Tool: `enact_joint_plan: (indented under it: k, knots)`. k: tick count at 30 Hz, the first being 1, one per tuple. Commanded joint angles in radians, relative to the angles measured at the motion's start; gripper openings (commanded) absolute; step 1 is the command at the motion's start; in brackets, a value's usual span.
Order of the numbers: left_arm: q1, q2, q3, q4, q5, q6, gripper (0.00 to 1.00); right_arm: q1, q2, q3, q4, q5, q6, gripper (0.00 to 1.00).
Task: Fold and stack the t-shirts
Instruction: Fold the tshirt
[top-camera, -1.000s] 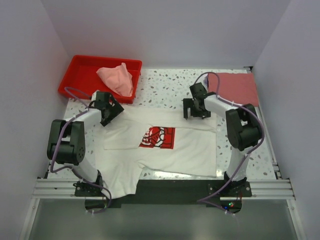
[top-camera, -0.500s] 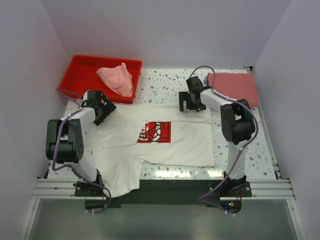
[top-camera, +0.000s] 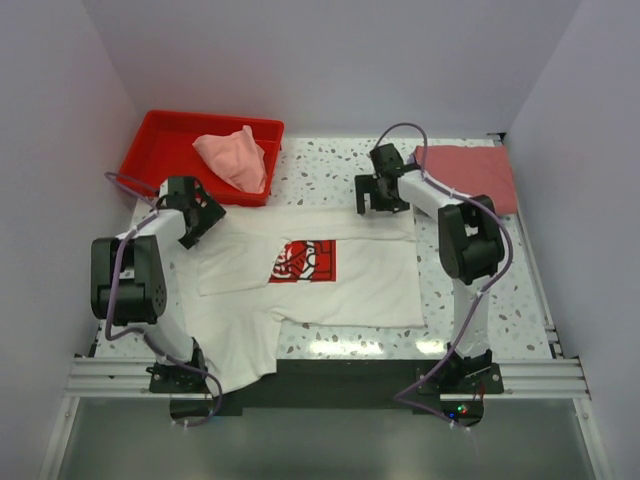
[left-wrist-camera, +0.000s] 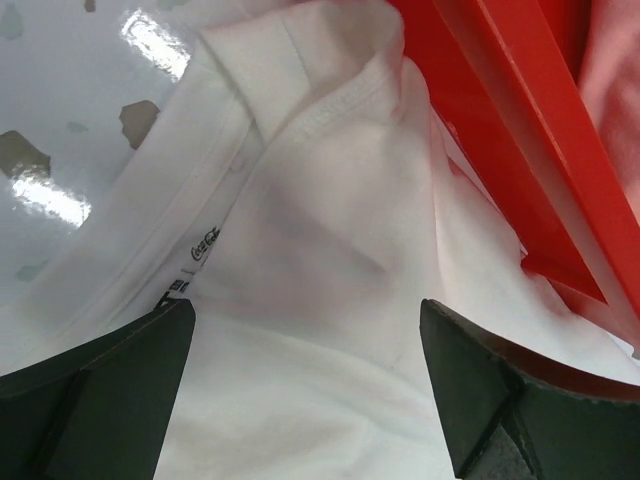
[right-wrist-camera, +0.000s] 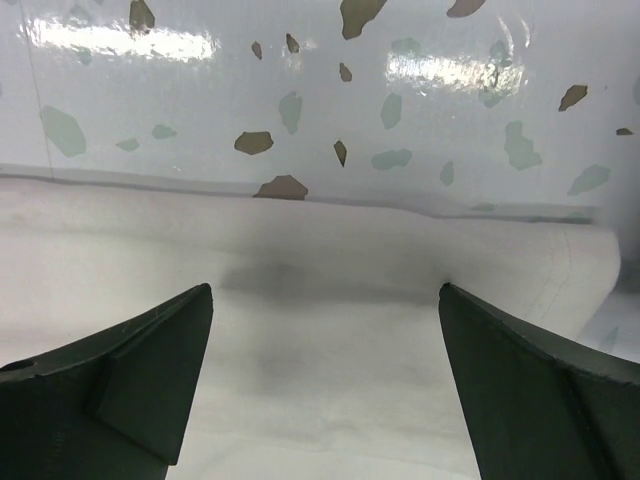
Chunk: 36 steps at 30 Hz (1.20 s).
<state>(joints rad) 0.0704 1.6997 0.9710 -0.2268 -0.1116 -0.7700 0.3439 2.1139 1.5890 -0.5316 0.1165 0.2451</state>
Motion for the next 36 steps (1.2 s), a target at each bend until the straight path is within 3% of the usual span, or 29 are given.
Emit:
enact_joint_plan:
  k: [1,3,9,13,19,21,26,32,36]
  knots:
    - [0.003,-0.106,0.018,-0.043,-0.013,0.014,1.0,-0.006,-0.072,0.058,-0.034,0.018,-0.03,0.99]
    - [-0.015,-0.167,-0.02,-0.049,-0.019,0.011,1.0,-0.008,-0.141,0.036,-0.033,0.015,-0.029,0.99]
    - [-0.208,-0.402,-0.118,-0.218,-0.102,-0.02,1.0,-0.008,-0.313,-0.139,-0.005,-0.047,0.011,0.99]
    - [-0.357,-0.662,-0.253,-0.341,-0.105,-0.048,1.0,-0.006,-0.423,-0.263,0.022,-0.081,0.039,0.99]
    - [-0.569,-0.931,-0.333,-0.697,-0.037,-0.175,1.0,-0.006,-0.492,-0.356,0.03,-0.112,0.051,0.99]
    - [-0.642,-0.995,-0.367,-0.733,0.009,-0.245,1.0,-0.006,-0.511,-0.376,0.042,-0.113,0.056,0.99]
    - [-0.794,-1.028,-0.469,-0.72,0.085,-0.389,1.0,-0.006,-0.516,-0.393,0.045,-0.115,0.062,0.99]
    - [-1.046,-0.864,-0.378,-0.815,-0.014,-0.553,0.99,-0.006,-0.508,-0.394,0.035,-0.103,0.056,0.99]
    - [-1.24,-0.775,-0.367,-0.868,-0.008,-0.687,0.95,-0.006,-0.502,-0.394,0.03,-0.095,0.049,0.99]
